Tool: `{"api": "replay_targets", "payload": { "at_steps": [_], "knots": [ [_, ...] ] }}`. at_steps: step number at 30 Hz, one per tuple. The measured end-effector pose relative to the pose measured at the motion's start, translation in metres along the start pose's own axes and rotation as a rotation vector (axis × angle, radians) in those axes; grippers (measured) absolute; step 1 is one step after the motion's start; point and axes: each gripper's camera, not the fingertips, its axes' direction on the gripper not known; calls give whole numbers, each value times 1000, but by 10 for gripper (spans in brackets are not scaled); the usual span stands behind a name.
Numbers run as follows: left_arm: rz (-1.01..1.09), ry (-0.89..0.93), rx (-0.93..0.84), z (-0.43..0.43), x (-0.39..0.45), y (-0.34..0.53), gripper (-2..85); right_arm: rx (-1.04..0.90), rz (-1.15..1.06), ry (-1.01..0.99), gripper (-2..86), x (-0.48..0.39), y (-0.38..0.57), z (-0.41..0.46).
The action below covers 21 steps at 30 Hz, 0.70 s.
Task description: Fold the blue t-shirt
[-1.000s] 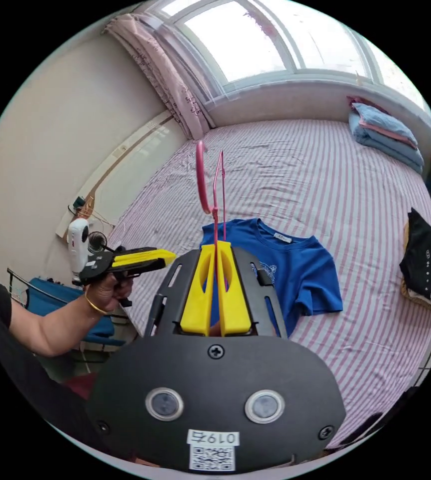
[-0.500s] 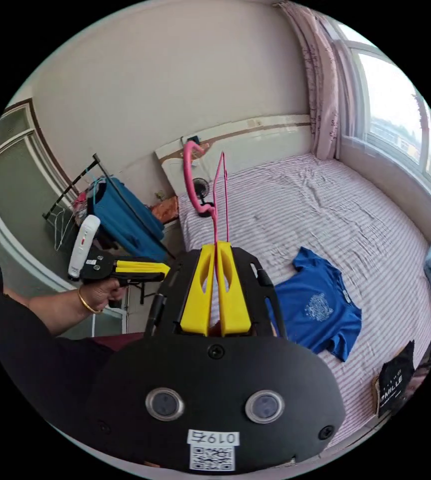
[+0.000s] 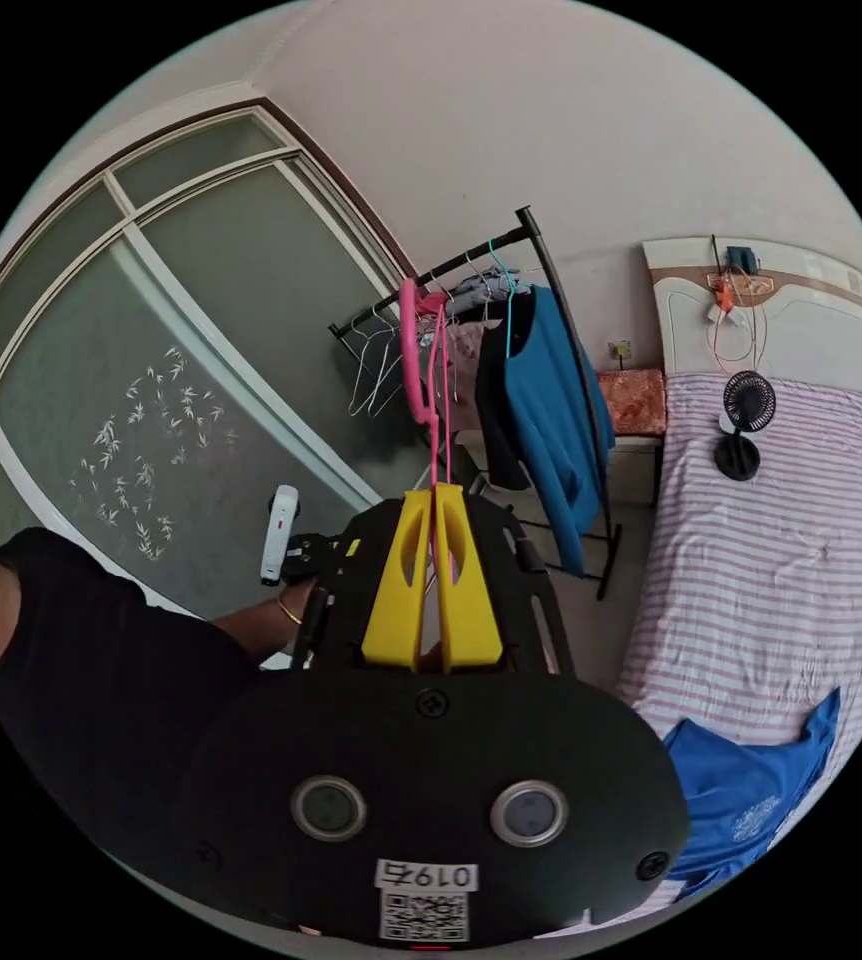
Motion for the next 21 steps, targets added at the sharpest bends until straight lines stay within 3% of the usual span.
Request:
{"api": "replay_targets", "payload": {
  "at_steps": [10, 21],
  "knots": [
    [-79, 34, 65, -56, -231, -12, 6, -6, 44, 153, -10, -28, -97, 200],
    [42, 180, 91, -59, -359, -55, 6, -65, 58, 406, -10, -36, -197, 387]
  ]
}}
